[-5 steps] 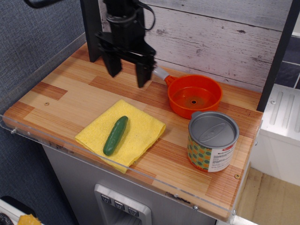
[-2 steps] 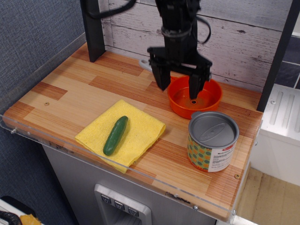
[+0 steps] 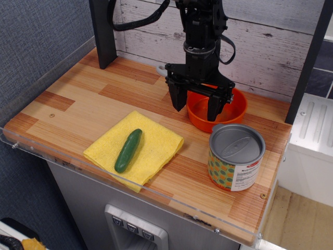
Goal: Pick up the red pan and place it on the left of the yellow cloth
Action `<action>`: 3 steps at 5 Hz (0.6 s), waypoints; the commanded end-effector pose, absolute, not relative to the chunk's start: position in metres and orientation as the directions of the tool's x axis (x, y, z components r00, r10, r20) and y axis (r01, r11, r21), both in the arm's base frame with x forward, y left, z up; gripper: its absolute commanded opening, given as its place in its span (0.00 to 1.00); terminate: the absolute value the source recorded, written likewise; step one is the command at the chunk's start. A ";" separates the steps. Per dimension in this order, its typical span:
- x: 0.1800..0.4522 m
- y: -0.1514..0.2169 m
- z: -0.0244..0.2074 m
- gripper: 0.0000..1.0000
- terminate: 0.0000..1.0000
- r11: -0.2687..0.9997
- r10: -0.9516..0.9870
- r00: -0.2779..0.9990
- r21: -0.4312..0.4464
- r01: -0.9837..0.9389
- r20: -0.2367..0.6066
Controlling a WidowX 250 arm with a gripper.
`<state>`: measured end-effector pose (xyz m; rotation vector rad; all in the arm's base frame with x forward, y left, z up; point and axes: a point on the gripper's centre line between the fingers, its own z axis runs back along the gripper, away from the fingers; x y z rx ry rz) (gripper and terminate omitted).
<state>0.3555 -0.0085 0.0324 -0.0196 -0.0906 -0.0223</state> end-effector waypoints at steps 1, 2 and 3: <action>0.362 -0.001 0.030 1.00 0.00 0.999 0.008 0.993 -0.038 -0.004 0.115; 0.365 0.004 0.028 0.00 0.00 0.999 0.028 0.993 -0.019 -0.026 0.114; 0.363 0.007 0.030 0.00 0.00 0.998 0.064 0.989 0.011 -0.066 0.130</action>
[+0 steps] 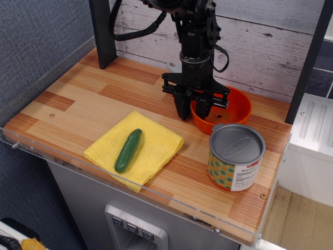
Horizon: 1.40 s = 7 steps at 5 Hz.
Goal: Pick up the red pan and place it on the left of the yellow cloth
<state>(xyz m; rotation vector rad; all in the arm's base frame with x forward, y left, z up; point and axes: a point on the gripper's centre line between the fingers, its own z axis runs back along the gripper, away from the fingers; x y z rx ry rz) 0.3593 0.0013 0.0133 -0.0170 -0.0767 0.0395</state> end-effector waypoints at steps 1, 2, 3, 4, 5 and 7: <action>0.358 0.013 0.037 0.00 0.00 0.996 0.084 0.984 -0.036 -0.079 0.157; 0.352 0.024 0.046 0.00 0.00 0.991 0.133 0.974 -0.051 -0.126 0.183; 0.342 0.039 0.055 0.00 0.00 0.979 0.203 0.954 -0.066 -0.193 0.220; 0.330 0.060 0.068 0.00 0.00 0.961 0.277 0.930 -0.068 -0.268 0.240; 0.310 0.094 0.068 0.00 0.00 0.938 0.347 0.915 -0.081 -0.337 0.208; 0.261 0.145 0.070 0.00 0.00 0.822 0.562 0.795 -0.045 -0.568 0.227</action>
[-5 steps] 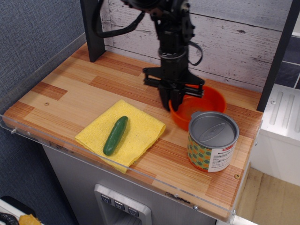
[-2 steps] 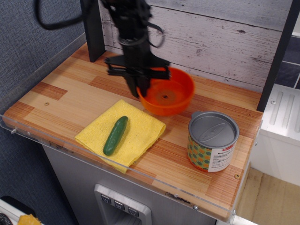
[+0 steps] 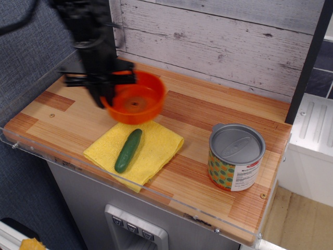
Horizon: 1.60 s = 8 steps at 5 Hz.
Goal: Pick up the red pan and place it on the left of the yellow cloth
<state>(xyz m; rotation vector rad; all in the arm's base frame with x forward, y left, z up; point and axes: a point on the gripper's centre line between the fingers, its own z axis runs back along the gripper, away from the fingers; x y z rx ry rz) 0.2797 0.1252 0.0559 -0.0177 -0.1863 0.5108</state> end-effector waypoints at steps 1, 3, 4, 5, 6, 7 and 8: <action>0.251 0.152 0.066 0.00 0.00 0.731 0.662 0.728 0.063 -0.680 0.175; 0.228 0.179 0.041 0.00 0.00 0.687 0.715 0.689 0.067 -0.724 0.117; 0.229 0.188 0.033 0.00 0.00 0.686 0.717 0.685 0.042 -0.727 0.131; 0.227 0.192 0.029 0.00 0.00 0.696 0.707 0.697 0.053 -0.716 0.121; 0.224 0.195 0.028 1.00 0.00 0.701 0.706 0.697 0.018 -0.713 0.125; 0.223 0.196 0.031 1.00 0.00 0.729 0.677 0.726 0.025 -0.684 0.120; 0.222 0.193 0.042 1.00 0.00 0.737 0.664 0.736 0.053 -0.674 0.131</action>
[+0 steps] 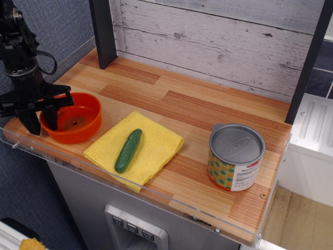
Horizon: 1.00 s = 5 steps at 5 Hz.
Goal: Pick up the red pan and place it on the left of the yellow cloth
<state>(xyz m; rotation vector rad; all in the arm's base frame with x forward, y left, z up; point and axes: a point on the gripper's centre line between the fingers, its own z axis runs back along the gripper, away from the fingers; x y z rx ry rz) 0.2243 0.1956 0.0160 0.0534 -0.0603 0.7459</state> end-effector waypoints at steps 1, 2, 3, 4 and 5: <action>0.224 0.189 0.062 1.00 0.00 0.754 0.637 0.759 0.095 -0.650 0.136; 0.228 0.181 0.086 1.00 0.00 0.765 0.608 0.779 0.150 -0.626 0.152; 0.240 0.164 0.098 1.00 0.00 0.825 0.518 0.838 0.159 -0.542 0.171; 0.245 0.137 0.108 1.00 0.00 0.876 0.422 0.888 0.168 -0.451 0.185; 0.250 0.101 0.115 1.00 0.00 0.930 0.320 0.927 0.123 -0.347 0.195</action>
